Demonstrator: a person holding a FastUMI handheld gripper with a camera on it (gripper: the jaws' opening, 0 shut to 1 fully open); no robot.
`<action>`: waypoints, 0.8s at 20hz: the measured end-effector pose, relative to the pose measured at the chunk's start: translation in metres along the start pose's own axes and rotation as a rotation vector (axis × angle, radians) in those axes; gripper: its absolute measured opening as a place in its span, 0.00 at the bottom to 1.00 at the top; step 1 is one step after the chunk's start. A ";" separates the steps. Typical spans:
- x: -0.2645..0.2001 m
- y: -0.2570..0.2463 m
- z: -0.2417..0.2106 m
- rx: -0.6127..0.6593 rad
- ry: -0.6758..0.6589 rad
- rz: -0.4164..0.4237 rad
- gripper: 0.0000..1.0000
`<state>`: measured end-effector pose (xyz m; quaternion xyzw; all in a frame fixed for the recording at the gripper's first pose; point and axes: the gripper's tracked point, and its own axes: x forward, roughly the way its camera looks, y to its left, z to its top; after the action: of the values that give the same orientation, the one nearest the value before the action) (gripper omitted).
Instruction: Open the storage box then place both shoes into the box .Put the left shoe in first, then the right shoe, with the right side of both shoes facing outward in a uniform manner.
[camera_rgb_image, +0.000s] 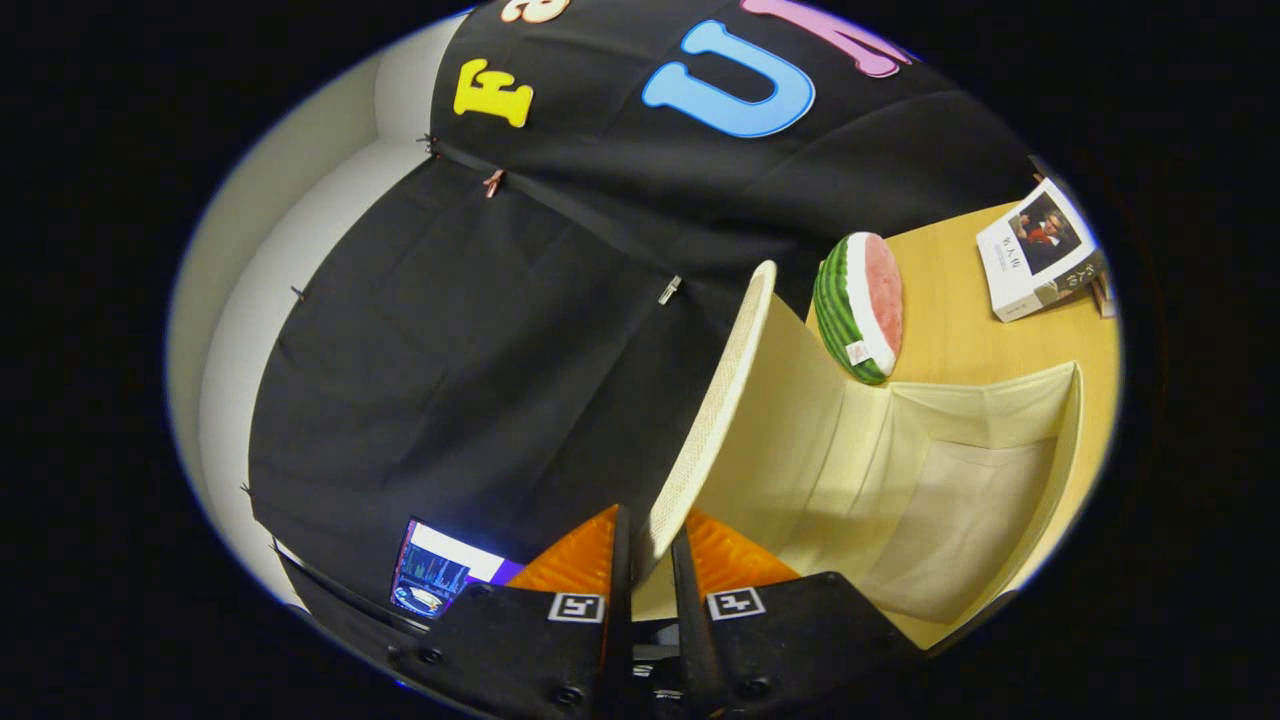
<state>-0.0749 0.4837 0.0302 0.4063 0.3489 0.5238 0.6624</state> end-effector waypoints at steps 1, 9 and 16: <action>0.007 0.007 -0.002 -0.017 0.003 0.010 0.33; -0.006 -0.011 0.005 -0.118 -0.049 -0.048 0.96; -0.123 -0.082 0.037 -0.225 -0.216 -0.259 0.97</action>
<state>-0.0338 0.3476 -0.0232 0.3352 0.2645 0.4232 0.7991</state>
